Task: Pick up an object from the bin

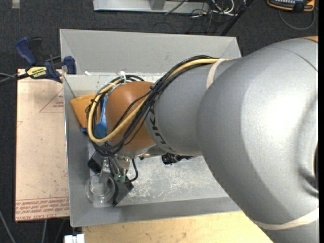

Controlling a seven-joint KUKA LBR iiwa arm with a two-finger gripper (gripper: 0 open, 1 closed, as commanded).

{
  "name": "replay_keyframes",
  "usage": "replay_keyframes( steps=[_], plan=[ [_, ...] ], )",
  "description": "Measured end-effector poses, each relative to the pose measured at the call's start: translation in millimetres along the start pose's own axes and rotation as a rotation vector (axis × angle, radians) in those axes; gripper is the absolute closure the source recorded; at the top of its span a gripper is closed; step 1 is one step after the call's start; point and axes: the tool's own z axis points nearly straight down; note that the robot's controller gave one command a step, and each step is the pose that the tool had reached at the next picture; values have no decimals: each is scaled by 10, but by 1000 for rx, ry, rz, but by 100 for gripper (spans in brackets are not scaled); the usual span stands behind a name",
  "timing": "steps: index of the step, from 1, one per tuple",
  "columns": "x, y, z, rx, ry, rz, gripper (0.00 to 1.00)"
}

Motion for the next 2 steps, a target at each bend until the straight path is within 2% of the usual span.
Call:
replay_keyframes(
  steps=[2],
  plan=[
    [12,1,-200,1,4,0,100]
  ],
)
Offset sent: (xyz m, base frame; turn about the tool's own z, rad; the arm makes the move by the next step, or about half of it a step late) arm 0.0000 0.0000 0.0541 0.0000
